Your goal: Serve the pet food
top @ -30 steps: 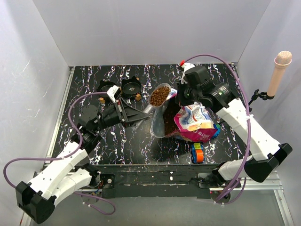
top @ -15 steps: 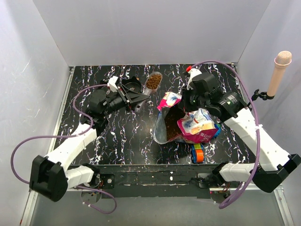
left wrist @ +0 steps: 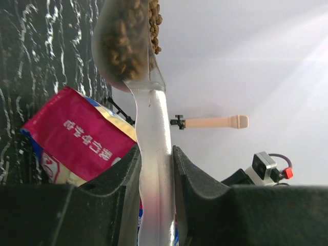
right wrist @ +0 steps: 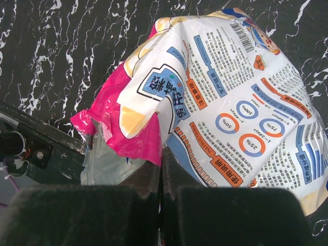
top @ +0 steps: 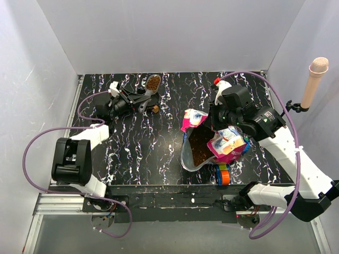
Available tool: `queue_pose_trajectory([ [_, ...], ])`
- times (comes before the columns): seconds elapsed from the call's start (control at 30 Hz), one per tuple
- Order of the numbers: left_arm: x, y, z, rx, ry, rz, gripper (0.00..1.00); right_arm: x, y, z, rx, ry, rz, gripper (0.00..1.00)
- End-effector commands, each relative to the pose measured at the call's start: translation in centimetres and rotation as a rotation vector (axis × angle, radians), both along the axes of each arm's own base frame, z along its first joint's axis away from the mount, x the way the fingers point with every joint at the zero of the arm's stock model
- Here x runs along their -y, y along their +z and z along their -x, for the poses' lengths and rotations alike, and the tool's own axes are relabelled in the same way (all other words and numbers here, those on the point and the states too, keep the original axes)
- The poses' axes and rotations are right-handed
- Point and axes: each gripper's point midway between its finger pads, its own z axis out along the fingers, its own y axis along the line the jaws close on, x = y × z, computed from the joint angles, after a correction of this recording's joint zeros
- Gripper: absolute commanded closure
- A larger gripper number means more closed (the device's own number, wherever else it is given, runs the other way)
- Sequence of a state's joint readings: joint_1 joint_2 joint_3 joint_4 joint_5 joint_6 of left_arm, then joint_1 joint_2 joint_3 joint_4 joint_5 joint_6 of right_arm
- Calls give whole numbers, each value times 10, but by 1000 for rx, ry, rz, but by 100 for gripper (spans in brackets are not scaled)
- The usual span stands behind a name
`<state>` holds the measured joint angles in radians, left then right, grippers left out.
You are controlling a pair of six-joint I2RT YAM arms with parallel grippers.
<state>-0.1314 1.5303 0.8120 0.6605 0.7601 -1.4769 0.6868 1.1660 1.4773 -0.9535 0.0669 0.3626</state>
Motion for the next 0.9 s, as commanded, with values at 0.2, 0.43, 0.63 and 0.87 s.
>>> queue_pose_trajectory([
  [0.2,-25,-8,-31,143,6,34,100,0,39,0,98,17,-61,99],
  [0.43,-43,-37,-48,82,49,38,100,-3,34,2,86,36,-66,99],
  [0.63,-45,-63,-46,22,72,62,100,-6,35,-2,97,41,-73,99],
  [0.87,-47,-84,-43,-49,86,56,100,-5,36,-4,116,36,-73,99],
])
